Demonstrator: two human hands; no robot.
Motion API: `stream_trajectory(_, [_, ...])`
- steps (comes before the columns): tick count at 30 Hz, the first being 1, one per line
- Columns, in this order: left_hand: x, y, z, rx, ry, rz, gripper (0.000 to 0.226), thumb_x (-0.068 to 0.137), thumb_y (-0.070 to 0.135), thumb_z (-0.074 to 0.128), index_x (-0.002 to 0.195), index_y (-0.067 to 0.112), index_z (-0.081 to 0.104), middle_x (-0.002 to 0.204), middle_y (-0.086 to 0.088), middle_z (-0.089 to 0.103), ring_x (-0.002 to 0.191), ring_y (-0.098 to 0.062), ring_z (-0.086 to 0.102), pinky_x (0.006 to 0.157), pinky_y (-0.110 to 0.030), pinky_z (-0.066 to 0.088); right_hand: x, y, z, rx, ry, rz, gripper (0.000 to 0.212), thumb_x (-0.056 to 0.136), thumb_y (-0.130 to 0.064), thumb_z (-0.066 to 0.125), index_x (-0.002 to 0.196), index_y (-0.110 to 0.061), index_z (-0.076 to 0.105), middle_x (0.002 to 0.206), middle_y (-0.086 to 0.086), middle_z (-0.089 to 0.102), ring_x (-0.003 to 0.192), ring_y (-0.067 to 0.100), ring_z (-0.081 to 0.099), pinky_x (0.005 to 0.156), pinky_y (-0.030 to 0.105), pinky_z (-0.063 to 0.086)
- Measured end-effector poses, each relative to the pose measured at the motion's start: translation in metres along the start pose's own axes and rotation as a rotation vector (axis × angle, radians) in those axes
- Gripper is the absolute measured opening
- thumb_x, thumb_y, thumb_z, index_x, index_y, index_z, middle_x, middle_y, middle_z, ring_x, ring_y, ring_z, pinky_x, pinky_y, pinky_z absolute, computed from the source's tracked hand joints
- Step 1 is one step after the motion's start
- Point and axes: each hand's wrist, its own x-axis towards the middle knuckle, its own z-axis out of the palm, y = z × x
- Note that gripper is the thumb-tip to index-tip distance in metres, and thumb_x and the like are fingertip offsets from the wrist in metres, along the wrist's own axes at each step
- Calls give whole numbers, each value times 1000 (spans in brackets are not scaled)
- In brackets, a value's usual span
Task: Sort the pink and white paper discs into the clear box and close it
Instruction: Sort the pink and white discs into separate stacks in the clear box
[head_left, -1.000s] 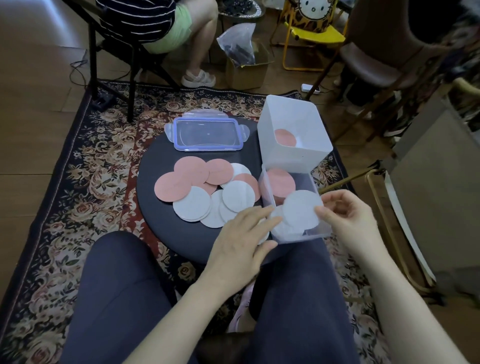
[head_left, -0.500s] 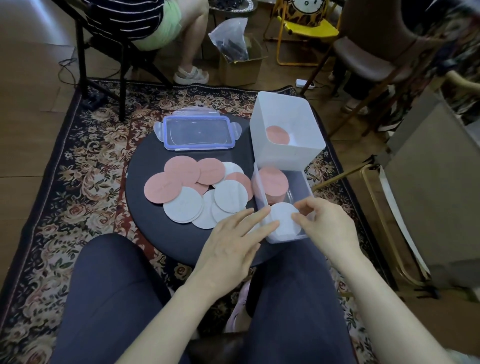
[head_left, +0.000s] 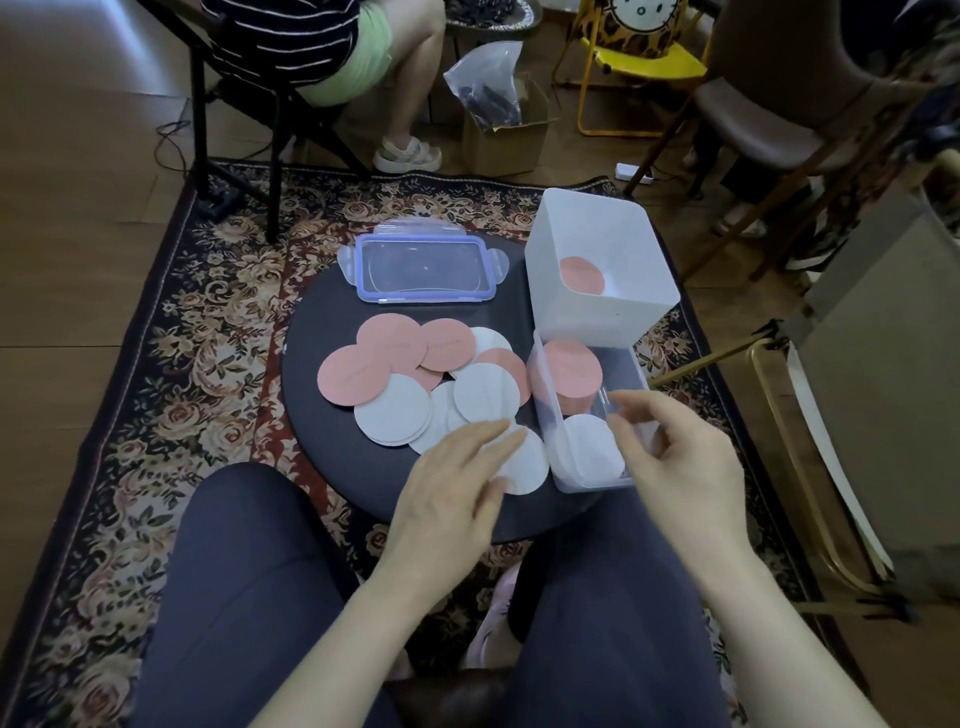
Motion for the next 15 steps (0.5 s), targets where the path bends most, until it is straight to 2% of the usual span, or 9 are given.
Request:
stream_trajectory(2, [-4,-8,-6,-35,94,-116,39,89,20,52,127,22,61,128,6,60,119,-12,54,97,-37,45,-11,-8,8,194,-26,-3,20,86,-18,65,93,-37,69,77,-23,62,58,7,48,59,21,38])
stream_trajectory(4, [-7,-13,-14,60,177,-197,37,87,19,53,122,19,64,124,4,62,117,-17,55,95,-41,46,-24,-17,22,285,-96,-31,23,86,-16,66,93,-37,69,84,-21,64,61,11,52,58,19,40])
stream_trajectory(6, [-10,-19,-20,242,231,-278,37,85,15,61,122,17,63,127,-2,59,120,-24,53,94,-43,44,-35,-23,38,249,-163,-72,21,87,-18,65,97,-36,67,93,-19,63,66,11,53,61,19,42])
stream_trajectory(8, [-12,-28,-24,377,227,-358,45,83,15,70,127,15,59,132,-8,56,124,-30,51,96,-46,40,-40,-29,49,96,-166,-169,21,87,-21,64,103,-35,64,99,-21,58,70,5,52,63,20,45])
stream_trajectory(10, [-15,-36,-26,456,213,-354,44,87,22,66,129,14,58,136,-9,55,127,-30,48,100,-45,36,-40,-36,57,49,-189,-245,24,89,-22,62,111,-31,62,106,-21,55,75,-1,48,64,21,48])
stream_trajectory(12, [-17,-41,-26,504,191,-299,42,90,32,53,127,14,59,138,-8,54,129,-28,47,104,-43,31,-39,-42,64,38,-230,-289,26,90,-23,60,116,-26,60,110,-18,54,82,-2,47,67,22,48])
stream_trajectory(15, [-20,-42,-26,536,165,-252,44,92,35,43,127,14,60,140,-8,53,130,-29,48,107,-44,31,-34,-48,77,30,-281,-275,31,92,-21,55,123,-24,55,120,-13,52,95,11,56,78,26,47])
